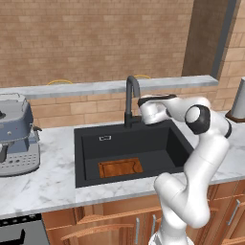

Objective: Turn on the sink faucet with hot water and rinse the cutting board for ten seconds, then turn off the faucet. Push the cutting board to reach the water if necessary.

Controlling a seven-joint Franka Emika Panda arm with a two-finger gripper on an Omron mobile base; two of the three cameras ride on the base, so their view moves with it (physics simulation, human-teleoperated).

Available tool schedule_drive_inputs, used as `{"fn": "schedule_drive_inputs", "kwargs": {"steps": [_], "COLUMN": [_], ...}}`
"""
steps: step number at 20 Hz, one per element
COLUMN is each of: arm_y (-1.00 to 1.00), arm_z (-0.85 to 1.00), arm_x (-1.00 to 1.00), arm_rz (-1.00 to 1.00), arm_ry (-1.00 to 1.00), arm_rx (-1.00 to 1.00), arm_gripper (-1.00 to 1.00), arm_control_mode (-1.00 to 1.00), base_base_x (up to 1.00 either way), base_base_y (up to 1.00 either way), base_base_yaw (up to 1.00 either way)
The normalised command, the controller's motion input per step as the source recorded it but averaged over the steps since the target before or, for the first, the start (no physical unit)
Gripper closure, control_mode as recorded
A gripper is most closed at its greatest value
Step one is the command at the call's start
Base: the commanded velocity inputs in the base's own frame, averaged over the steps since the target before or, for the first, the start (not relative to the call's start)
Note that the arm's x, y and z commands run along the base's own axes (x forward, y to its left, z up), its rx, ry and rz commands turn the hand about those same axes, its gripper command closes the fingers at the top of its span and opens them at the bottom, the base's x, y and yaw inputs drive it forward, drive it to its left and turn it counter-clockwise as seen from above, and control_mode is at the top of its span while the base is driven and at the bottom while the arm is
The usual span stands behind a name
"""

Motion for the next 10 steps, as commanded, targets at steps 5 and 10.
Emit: {"fn": "schedule_drive_inputs", "kwargs": {"steps": [5, 10], "arm_y": [-0.02, -0.1], "arm_z": [0.0, 0.0], "arm_x": [0.0, 0.0], "arm_rz": [0.0, 0.0], "arm_ry": [-0.01, 0.0], "arm_rx": [0.0, 0.0], "arm_gripper": [-1.0, -1.0], "arm_control_mode": [-1.0, -1.0], "base_base_x": [0.0, 0.0], "base_base_y": [0.0, 0.0], "base_base_yaw": [0.0, 0.0]}}
